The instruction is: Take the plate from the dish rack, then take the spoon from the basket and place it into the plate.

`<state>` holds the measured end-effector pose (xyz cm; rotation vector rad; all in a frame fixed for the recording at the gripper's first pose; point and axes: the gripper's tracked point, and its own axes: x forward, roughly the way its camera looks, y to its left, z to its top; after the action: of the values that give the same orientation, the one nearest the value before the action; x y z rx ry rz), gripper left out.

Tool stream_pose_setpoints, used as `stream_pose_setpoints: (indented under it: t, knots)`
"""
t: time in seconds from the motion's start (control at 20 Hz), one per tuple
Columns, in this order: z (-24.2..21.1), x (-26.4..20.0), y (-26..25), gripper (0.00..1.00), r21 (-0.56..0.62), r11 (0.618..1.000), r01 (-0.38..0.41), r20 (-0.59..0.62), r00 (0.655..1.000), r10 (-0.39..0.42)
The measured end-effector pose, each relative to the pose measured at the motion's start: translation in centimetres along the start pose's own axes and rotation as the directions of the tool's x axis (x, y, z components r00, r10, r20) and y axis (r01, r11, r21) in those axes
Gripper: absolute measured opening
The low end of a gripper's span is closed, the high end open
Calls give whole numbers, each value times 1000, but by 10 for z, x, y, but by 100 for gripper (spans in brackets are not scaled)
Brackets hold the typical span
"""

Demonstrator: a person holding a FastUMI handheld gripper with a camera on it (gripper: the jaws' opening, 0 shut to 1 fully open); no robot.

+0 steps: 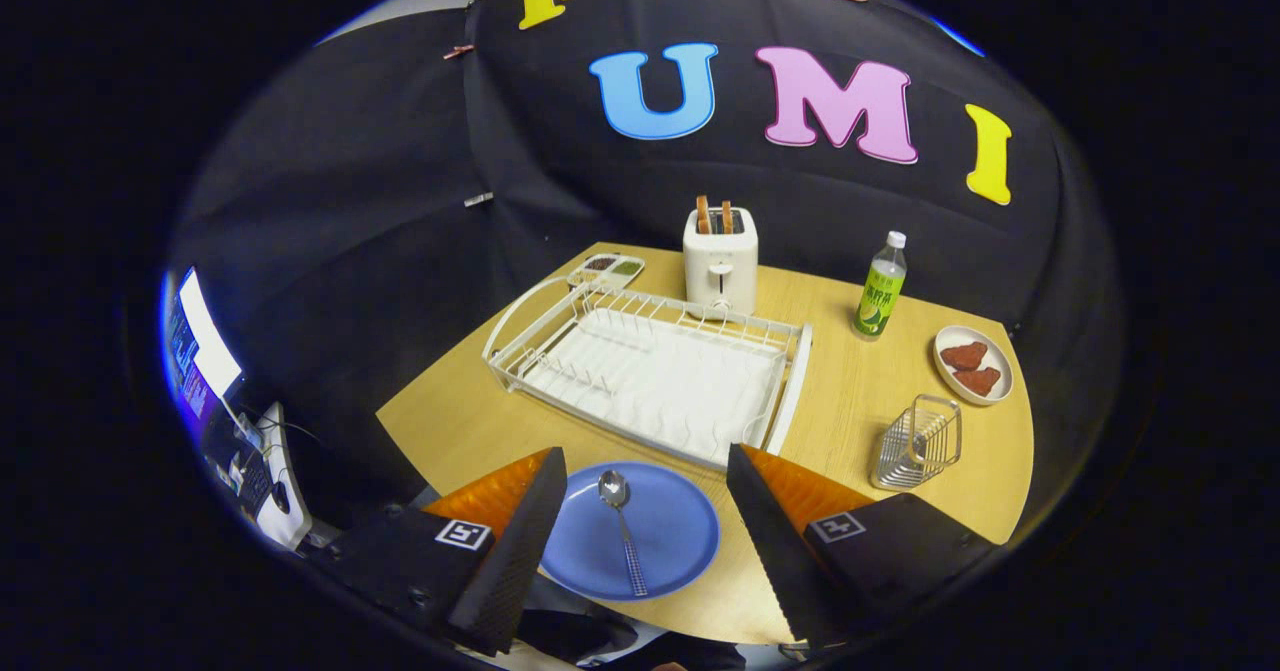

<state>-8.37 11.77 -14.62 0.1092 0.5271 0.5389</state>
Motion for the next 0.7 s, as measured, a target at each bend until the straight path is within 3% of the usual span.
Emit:
stream_pose_setpoints:
  t: [0.3, 0.7]
  knots:
    - [61, -23, -23, 99, -88, 991, 101, 158, 984, -86]
    - [114, -58, -40, 97, -79, 980, 183, 308, 939, -150]
